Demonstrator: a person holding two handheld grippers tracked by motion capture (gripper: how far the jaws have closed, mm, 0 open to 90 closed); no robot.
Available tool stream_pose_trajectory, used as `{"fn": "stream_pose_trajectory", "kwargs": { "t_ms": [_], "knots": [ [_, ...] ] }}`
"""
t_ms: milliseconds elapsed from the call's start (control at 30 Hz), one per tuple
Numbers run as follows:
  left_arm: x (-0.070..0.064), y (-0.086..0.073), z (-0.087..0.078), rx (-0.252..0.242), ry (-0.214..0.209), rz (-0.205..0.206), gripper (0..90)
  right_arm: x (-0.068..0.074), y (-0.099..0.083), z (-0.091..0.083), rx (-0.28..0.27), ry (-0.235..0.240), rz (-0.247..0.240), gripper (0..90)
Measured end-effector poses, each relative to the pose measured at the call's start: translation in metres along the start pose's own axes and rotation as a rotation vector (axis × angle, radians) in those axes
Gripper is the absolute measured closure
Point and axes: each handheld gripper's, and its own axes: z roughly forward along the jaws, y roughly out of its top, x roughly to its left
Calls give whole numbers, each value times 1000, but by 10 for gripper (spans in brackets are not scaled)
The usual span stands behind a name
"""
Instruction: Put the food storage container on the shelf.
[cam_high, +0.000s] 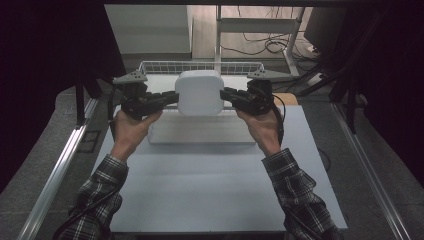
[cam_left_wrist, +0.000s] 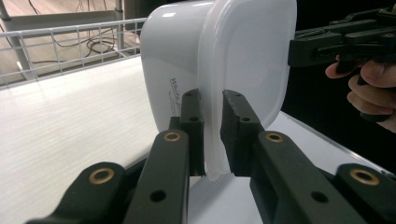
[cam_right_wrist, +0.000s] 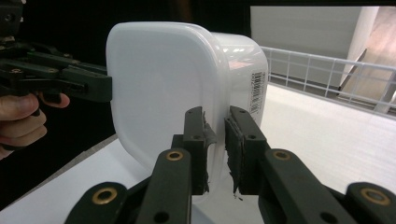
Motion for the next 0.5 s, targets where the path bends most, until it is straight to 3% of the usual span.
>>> {"fn": "stream_pose_trajectory", "kwargs": {
  "t_ms": [500],
  "knots": [
    [16, 13, 19, 12, -2, -56, 794, -20, 11, 16, 17, -27, 59, 768]
  ]
}}
